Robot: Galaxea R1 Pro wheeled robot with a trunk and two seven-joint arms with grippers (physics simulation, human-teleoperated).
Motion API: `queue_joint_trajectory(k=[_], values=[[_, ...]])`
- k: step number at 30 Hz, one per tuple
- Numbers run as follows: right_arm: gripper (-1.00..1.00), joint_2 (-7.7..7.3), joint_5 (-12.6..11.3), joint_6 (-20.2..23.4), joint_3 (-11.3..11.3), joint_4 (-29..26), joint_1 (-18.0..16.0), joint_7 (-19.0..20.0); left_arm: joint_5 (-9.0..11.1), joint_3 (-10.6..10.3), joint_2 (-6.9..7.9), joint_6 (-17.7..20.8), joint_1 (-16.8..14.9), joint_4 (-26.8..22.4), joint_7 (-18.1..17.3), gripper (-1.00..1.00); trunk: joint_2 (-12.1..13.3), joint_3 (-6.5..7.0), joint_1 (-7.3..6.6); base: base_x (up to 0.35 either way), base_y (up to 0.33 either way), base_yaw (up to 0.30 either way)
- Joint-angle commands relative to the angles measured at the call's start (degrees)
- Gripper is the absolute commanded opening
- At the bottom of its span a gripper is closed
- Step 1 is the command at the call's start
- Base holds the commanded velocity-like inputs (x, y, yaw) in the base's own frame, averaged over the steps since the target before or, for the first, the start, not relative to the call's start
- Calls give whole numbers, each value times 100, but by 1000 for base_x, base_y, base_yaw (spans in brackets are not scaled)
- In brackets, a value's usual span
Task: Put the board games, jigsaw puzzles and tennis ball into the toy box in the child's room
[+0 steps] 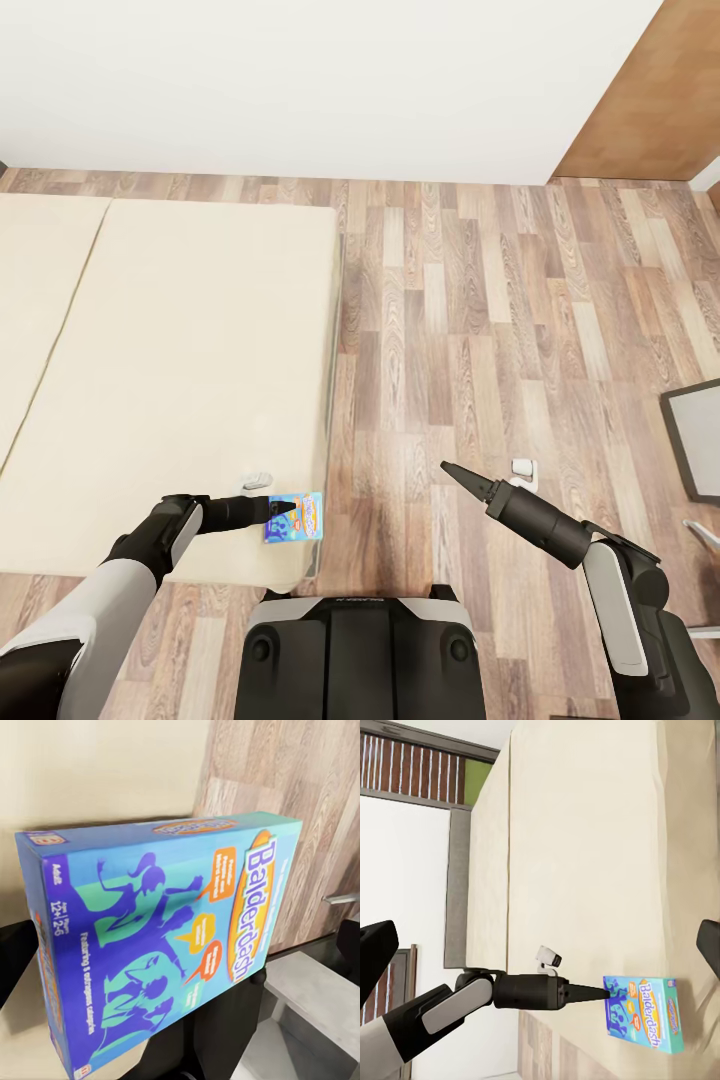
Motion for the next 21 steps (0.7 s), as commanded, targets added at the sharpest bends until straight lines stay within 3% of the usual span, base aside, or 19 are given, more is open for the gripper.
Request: queue_joint_trajectory(k=[1,21], values=[[100,0,-11,29,-4,0,-3,11,-3,30,-3,50,-2,-4,-23,100,-8,-6,3,0,-66,0],[100,0,-11,22,-4,0,-3,14,-2,30,13,50,-2,-4,-25,100,-8,-6,3,0,-8,0]])
